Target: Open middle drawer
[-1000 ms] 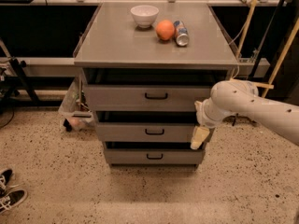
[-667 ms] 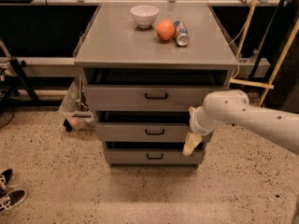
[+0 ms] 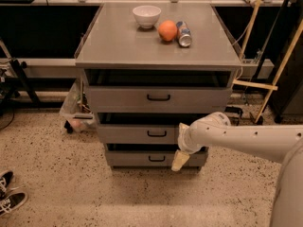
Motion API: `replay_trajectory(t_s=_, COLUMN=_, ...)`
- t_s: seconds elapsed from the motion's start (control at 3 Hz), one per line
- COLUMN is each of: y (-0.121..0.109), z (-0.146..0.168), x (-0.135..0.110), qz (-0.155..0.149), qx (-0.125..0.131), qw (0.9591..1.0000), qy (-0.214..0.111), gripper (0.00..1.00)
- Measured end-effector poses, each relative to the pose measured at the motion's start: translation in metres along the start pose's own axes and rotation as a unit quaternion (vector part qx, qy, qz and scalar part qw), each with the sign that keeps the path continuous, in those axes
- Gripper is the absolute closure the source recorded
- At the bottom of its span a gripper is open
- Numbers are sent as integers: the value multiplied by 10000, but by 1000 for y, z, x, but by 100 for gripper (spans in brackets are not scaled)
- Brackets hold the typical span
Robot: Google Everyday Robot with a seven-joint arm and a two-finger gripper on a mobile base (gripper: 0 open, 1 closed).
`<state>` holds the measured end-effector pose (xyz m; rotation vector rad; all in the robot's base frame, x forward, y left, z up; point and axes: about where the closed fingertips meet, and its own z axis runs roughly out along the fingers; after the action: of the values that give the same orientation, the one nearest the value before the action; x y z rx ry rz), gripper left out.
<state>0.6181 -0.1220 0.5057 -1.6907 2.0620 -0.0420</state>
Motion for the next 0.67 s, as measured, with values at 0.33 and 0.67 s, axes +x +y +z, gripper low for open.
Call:
replay_trajectory(t_s=0.33, y=-8, z=30, x=-3, qz=2, qx=30, qw=10000, qy=-18, gripper=0)
replay_trajectory(t_s=0.67, y=-38, z=71, x=-7, qz=-32, qx=292, qw=9995, qy=112, gripper=0)
